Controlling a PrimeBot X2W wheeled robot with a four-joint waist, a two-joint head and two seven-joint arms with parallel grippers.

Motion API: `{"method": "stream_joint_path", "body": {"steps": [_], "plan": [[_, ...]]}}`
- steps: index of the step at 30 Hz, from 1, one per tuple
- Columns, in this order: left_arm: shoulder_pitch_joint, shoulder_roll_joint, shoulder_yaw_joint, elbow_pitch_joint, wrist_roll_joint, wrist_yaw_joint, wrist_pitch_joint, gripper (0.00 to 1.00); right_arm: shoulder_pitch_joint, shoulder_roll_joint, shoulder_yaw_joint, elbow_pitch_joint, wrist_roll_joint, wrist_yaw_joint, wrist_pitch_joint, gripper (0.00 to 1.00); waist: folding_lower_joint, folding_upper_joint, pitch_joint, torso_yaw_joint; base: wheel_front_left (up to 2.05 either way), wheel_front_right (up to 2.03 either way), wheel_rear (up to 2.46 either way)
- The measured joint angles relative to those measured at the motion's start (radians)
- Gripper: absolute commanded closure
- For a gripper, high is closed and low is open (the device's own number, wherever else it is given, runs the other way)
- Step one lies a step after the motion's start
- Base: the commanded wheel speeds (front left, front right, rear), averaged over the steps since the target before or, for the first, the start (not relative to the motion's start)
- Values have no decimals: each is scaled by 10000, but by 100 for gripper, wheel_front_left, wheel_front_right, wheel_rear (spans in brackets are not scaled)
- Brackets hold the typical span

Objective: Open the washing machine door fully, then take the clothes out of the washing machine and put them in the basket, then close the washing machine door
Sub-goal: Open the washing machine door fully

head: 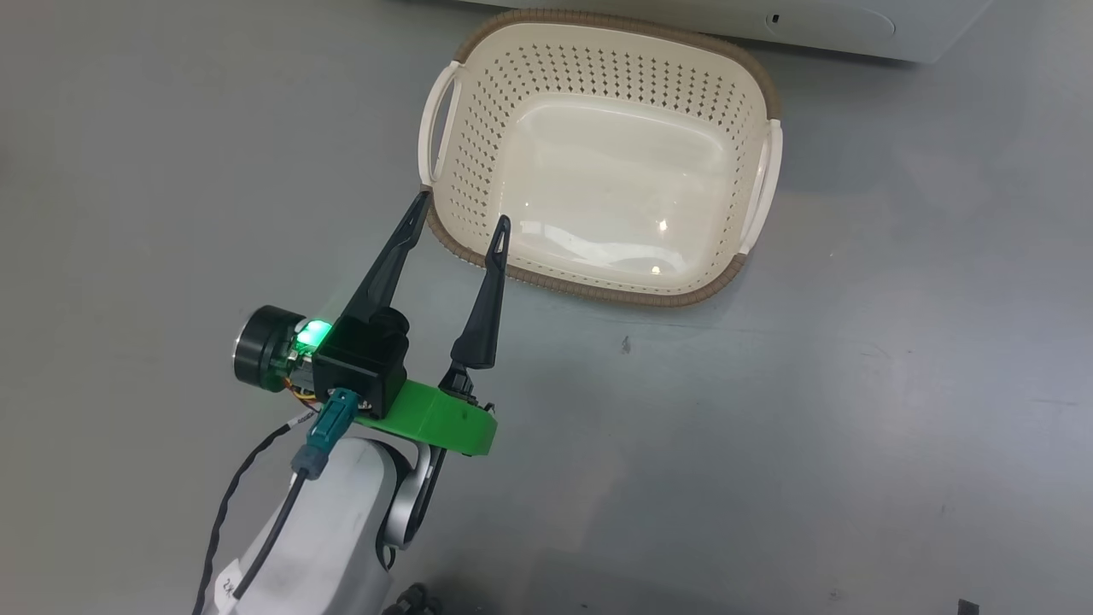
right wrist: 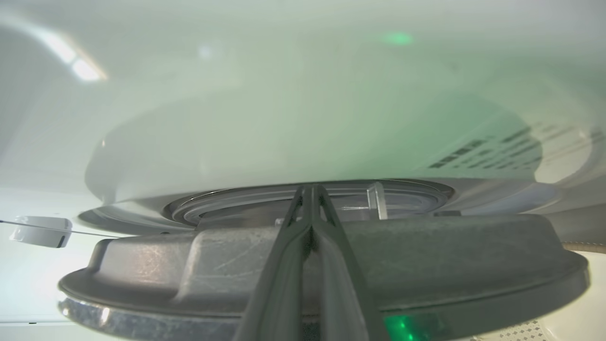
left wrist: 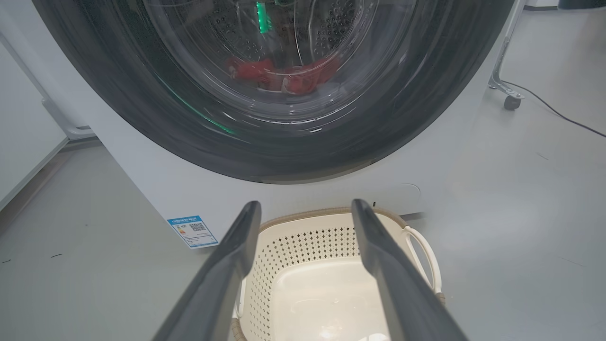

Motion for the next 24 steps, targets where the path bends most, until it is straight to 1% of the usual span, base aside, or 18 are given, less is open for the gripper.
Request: {"method": "stream_joint_path", "body": {"steps": [6,9,16,23,24], "plan": [[-76,-2,0,8,-13,0,0,0,-45,-75,29,167,242,46,554,100,-1,0,-11,-65,0,0,0],[-106,-10,92,36,-13,2,0,0,-41,-77,69,343,380,211,796,100,0,0,-54,-121,0,0,0],[-105,-13,180,150,-2,2,0,0,105,63,247,698,652,418,1425,100,0,0,-284,-342,0,0,0],[-91,-15,219,341,17,2,0,0,579,334,401,911,880,656,1919,100,0,0,-574,-573,0,0,0],[-88,-15,226,374,17,2,0,0,678,383,445,959,888,736,1975,100,0,0,-622,-602,0,0,0]]}}
